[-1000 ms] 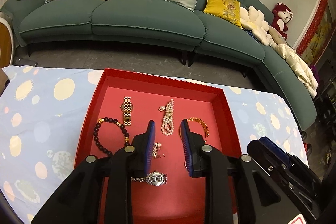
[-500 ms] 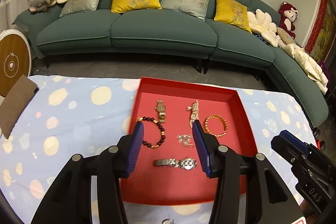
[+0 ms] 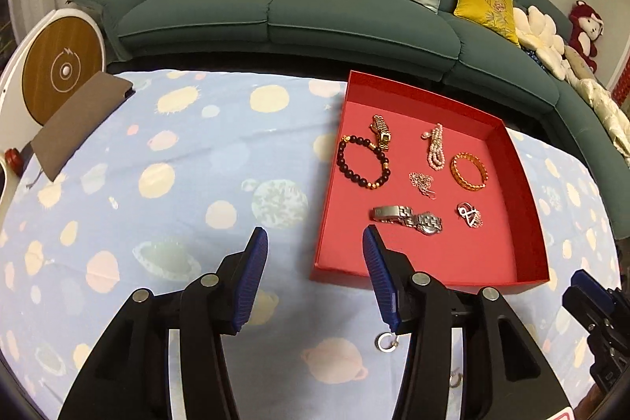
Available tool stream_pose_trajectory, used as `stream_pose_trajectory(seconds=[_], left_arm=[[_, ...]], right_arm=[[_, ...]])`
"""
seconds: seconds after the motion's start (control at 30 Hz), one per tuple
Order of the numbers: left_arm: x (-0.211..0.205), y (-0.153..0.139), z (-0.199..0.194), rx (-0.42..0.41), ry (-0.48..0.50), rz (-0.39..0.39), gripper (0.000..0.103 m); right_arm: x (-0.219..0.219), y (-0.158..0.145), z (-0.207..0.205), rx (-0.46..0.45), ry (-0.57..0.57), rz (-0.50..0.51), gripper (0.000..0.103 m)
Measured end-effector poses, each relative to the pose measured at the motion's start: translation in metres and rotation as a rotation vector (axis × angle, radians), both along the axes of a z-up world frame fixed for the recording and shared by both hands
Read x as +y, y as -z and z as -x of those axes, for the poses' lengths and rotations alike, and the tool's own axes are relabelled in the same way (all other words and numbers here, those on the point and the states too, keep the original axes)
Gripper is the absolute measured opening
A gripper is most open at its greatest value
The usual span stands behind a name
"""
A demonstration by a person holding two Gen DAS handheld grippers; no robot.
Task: Organize jewelry
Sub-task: 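Move the open right tool to the gold hoop earring on the cover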
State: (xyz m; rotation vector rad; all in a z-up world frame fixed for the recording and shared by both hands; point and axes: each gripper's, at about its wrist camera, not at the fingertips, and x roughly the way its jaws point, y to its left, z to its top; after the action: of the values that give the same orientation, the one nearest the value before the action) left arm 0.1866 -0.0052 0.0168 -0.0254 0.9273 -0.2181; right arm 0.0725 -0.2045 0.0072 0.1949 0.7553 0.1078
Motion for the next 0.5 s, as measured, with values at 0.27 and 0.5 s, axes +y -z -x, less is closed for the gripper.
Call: stream_pose_trajectory(seconds=[0.27, 0.5], left_arm=[[0.003, 0.009, 0.048, 0.004, 0.071, -0.004, 0.048], [0.005, 0.029, 0.067, 0.018, 0.120, -0.090, 0.048]], right_arm=[[0.031, 0.029, 0.022, 0.082, -0.104, 0.026, 0.031], [0.056, 0.056, 0.033, 0.126, -0.163, 0.092, 0.031]])
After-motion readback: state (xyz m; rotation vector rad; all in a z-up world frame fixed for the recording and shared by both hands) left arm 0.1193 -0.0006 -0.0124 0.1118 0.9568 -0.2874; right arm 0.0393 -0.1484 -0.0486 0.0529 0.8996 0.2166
